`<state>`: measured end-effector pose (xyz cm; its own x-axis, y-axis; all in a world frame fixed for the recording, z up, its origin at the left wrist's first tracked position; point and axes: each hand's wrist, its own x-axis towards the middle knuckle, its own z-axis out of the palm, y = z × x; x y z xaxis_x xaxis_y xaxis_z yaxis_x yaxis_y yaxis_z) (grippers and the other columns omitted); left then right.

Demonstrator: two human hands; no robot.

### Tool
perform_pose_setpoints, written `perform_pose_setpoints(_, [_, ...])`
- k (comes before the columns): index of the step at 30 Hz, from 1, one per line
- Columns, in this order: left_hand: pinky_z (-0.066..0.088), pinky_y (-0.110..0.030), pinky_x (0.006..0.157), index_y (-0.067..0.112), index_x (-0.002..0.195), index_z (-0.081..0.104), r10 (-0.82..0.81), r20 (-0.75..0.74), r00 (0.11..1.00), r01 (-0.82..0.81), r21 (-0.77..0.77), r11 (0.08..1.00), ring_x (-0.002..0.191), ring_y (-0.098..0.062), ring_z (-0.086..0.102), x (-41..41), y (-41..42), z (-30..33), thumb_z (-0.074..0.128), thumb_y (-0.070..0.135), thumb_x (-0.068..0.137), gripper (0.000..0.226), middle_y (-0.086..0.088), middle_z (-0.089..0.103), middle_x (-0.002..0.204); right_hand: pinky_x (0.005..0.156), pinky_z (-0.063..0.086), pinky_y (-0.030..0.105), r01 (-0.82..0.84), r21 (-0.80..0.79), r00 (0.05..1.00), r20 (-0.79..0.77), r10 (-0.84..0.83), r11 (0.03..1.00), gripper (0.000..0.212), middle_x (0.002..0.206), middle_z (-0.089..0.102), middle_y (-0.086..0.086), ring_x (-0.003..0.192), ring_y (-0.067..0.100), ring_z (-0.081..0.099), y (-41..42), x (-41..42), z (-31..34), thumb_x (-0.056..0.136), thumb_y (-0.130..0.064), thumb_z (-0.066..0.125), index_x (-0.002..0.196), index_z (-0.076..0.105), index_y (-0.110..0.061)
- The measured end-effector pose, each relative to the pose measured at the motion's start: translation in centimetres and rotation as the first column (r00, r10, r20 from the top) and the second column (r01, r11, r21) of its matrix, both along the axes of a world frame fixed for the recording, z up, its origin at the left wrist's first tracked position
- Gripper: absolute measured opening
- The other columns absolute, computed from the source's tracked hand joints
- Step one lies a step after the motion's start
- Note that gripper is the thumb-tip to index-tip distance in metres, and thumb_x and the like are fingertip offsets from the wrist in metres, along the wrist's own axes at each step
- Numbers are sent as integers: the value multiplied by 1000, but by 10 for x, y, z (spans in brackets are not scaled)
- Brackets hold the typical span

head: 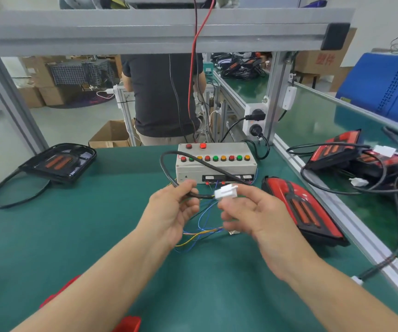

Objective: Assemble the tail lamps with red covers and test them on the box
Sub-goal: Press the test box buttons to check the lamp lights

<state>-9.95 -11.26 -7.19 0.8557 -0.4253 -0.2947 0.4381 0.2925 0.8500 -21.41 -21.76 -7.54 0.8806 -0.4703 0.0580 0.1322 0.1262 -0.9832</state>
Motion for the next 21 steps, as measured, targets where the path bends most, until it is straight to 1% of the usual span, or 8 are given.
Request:
perform_pose_setpoints(3, [48, -16, 40, 0, 83, 61, -69, -94, 993, 63, -59, 996, 39, -8, 55, -15, -6, -7, 53, 3, 92, 13, -3, 60, 52, 57, 53, 17, 109, 182, 993, 14, -113, 977, 6, 73, 70, -1, 62, 5, 63, -6, -1, -7, 79, -14, 71, 82, 76, -14])
perform_pose_setpoints(6, [50, -19, 41, 0, 84, 62, -177, -168, 970, 168, -69, 983, 43, -12, 60, -29, -14, -11, 52, 8, 94, 17, -6, 63, 58, 63, 52, 18, 195, 136, 980, 10, -198, 971, 15, 79, 71, -8, 72, 2, 63, -13, 3, -10, 87, -23, 65, 79, 77, -24])
perform_pose_setpoints(9, [50, -23, 52, 9, 95, 66, -339, 68, 938, 326, 150, 933, 56, -10, 61, -34, -16, -16, 61, 28, 90, 20, 0, 67, 77, 69, 53, 22, 209, 166, 974, 57, -221, 964, 23, 83, 73, -3, 78, 9, 67, -24, 9, -6, 100, -19, 48, 88, 68, -17])
perform_pose_setpoints(10, [49, -22, 62, 17, 99, 67, -420, 232, 878, 340, 316, 886, 65, -5, 60, -32, -14, -18, 68, 35, 83, 25, 9, 67, 84, 67, 54, 22, 208, 202, 970, 81, -228, 957, 24, 79, 72, -2, 73, 10, 67, -31, 10, -2, 102, -19, 43, 89, 63, -14])
perform_pose_setpoints(12, [43, -21, 82, 31, 110, 65, -605, 513, 609, 149, 676, 722, 89, 6, 54, -23, -10, -26, 73, 42, 73, 39, 29, 60, 98, 61, 54, 20, 200, 247, 965, 121, -235, 948, 24, 69, 67, -5, 63, 8, 64, -46, 9, 7, 103, -19, 40, 89, 58, -15])
perform_pose_setpoints(14, [35, -25, 99, 30, 124, 58, -771, 569, 287, -113, 819, 562, 115, -4, 42, -15, -9, -36, 67, 36, 81, 45, 18, 52, 121, 59, 52, 18, 196, 220, 966, 123, -227, 956, 24, 64, 61, -8, 58, 7, 58, -59, 8, 11, 103, -20, 39, 90, 58, -16])
perform_pose_setpoints(16, [35, -28, 100, 30, 125, 57, -832, 533, 152, -158, 844, 512, 117, -15, 43, -11, -11, -48, 61, 28, 86, 39, 7, 56, 121, 62, 47, 19, 199, 103, 974, 90, -208, 975, 24, 66, 58, -6, 59, 8, 52, -67, 9, 7, 103, -18, 39, 90, 60, -16])
perform_pose_setpoints(21, [43, -30, 93, 30, 115, 68, -760, 576, 301, -208, 817, 537, 111, -15, 56, 4, -7, -53, 55, 19, 92, 29, 9, 66, 117, 67, 41, 23, 153, -229, 986, -35, -165, 961, 26, 72, 55, -7, 64, 7, 49, -76, 12, -10, 102, -16, 43, 100, 65, -28])
